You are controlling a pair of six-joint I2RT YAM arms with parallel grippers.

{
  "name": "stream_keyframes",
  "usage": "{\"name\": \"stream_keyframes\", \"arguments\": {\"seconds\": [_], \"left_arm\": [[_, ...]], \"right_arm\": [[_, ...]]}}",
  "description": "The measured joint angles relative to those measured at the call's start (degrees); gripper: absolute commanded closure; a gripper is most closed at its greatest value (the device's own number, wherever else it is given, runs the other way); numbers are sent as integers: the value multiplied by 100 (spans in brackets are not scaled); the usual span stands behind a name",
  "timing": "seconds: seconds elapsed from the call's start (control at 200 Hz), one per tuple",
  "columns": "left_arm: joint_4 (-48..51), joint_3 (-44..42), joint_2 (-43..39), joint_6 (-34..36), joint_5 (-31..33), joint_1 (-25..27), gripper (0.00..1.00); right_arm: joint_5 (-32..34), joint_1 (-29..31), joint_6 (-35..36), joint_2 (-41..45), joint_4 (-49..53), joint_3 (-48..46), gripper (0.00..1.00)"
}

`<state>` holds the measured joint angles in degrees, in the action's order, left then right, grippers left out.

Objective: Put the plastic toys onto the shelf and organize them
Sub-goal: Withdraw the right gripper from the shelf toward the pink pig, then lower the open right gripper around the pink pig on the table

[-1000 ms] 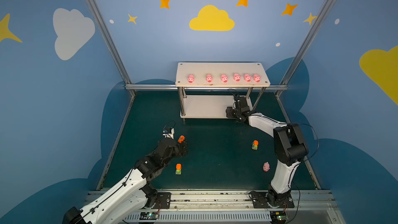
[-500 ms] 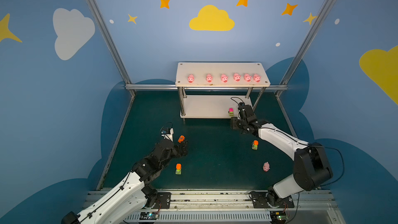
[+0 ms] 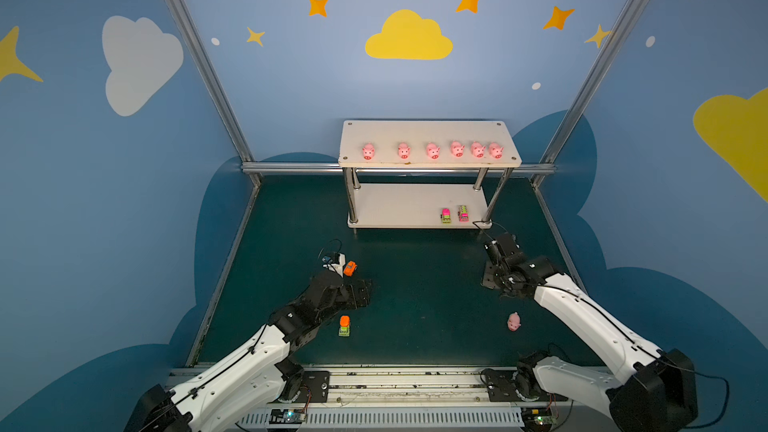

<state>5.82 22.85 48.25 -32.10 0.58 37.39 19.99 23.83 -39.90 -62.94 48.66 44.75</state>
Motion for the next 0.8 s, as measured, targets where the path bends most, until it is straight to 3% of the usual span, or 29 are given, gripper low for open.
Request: {"name": "stream_keyframes", "arguments": {"seconds": [0.456, 0.801], "left_arm": [[-136, -7, 2, -74, -140, 0, 0], [-188, -7, 114, -79, -140, 0, 0]], "right_arm": [[-909, -1309, -487, 267, 160, -802, 35], [-1394, -1497, -533, 417, 184, -1172, 35]]}}
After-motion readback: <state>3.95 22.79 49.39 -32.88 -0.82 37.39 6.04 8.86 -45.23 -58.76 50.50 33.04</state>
